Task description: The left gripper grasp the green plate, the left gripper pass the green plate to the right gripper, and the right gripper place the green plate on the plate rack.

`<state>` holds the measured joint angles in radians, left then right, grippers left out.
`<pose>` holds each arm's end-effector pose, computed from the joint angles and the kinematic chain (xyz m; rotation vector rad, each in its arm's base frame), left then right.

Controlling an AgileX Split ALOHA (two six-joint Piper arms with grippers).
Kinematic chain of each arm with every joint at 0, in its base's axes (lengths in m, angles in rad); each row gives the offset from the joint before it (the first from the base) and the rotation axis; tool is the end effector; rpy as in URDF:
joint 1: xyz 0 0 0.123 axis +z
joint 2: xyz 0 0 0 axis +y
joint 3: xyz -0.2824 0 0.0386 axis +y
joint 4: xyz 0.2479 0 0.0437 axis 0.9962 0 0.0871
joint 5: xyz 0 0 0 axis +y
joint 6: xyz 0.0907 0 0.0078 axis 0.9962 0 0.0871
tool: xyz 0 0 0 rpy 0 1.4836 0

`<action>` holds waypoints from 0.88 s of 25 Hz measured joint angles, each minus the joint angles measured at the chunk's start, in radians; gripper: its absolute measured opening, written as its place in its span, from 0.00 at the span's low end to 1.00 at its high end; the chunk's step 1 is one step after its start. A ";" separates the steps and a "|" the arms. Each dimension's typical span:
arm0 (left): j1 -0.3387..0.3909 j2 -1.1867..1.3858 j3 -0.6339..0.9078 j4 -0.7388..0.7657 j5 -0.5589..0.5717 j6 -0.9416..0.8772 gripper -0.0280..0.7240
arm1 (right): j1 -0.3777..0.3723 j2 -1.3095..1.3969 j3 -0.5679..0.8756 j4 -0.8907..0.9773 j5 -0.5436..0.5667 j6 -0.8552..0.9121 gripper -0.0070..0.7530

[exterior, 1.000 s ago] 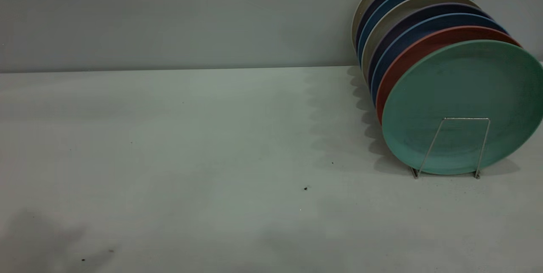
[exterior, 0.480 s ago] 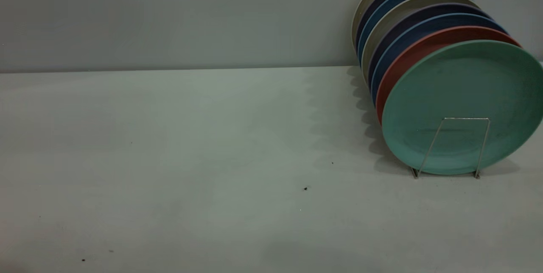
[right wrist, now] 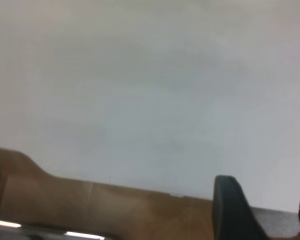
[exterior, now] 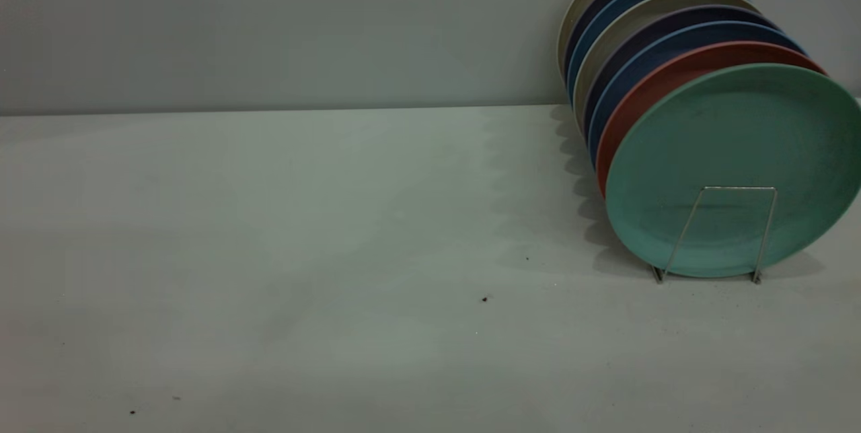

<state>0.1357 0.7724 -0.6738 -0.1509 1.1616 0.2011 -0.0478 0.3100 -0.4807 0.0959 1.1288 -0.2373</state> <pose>0.1115 0.0025 0.2838 0.0452 2.7228 -0.1104 0.0385 0.0061 0.2617 -0.2190 2.4256 -0.0037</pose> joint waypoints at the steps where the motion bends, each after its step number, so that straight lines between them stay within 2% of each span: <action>1: 0.000 -0.021 0.023 0.030 -0.001 -0.010 0.80 | 0.000 -0.012 0.000 0.000 0.000 0.000 0.46; 4: 0.000 -0.102 0.098 0.095 -0.009 -0.035 0.80 | 0.000 -0.059 0.000 0.000 -0.001 0.001 0.46; 8: 0.000 -0.202 0.173 0.106 -0.029 -0.041 0.80 | 0.007 -0.146 0.000 -0.001 0.000 0.002 0.46; 12: 0.000 -0.300 0.185 0.103 -0.050 -0.041 0.80 | 0.048 -0.230 0.000 -0.001 0.004 0.002 0.46; 22: 0.000 -0.528 0.186 0.087 -0.049 -0.042 0.80 | 0.049 -0.327 0.000 -0.001 0.011 0.002 0.46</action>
<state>0.1357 0.2442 -0.4876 -0.0634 1.1131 0.1586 0.0014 -0.0167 -0.4807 0.0947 1.1393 -0.2350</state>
